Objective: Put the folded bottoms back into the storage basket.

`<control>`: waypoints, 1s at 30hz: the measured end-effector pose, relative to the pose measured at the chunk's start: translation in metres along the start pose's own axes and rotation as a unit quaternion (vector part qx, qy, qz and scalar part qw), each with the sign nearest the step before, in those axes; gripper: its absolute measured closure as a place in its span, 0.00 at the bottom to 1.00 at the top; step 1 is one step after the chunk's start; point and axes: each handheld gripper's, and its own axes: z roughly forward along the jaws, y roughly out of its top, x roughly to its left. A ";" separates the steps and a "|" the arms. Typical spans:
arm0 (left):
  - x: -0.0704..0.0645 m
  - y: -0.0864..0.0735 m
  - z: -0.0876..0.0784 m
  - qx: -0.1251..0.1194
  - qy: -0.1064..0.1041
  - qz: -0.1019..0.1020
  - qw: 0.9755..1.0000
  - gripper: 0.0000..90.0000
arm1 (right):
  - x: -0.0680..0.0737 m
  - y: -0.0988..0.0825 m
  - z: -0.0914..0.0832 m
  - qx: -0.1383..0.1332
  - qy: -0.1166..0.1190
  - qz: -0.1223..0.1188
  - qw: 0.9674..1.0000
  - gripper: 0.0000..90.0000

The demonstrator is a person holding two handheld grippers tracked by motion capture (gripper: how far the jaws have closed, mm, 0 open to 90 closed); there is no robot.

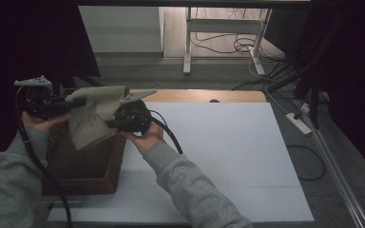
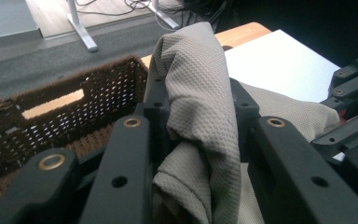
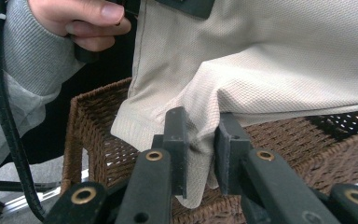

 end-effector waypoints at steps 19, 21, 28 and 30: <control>0.024 -0.022 0.003 0.017 0.008 -0.025 1.000 0.75 | 0.004 -0.012 0.030 0.019 0.006 0.010 1.000 0.85; 0.026 -0.024 0.004 0.019 0.008 -0.027 0.999 0.75 | 0.004 -0.014 0.033 0.022 0.007 0.011 1.000 0.85; 0.038 -0.034 0.006 0.029 0.011 -0.037 0.999 0.75 | 0.003 -0.019 0.043 0.026 0.007 0.018 0.999 0.85; 0.042 -0.037 0.007 0.032 0.012 -0.042 0.999 0.75 | 0.003 -0.020 0.047 0.029 0.007 0.020 0.999 0.85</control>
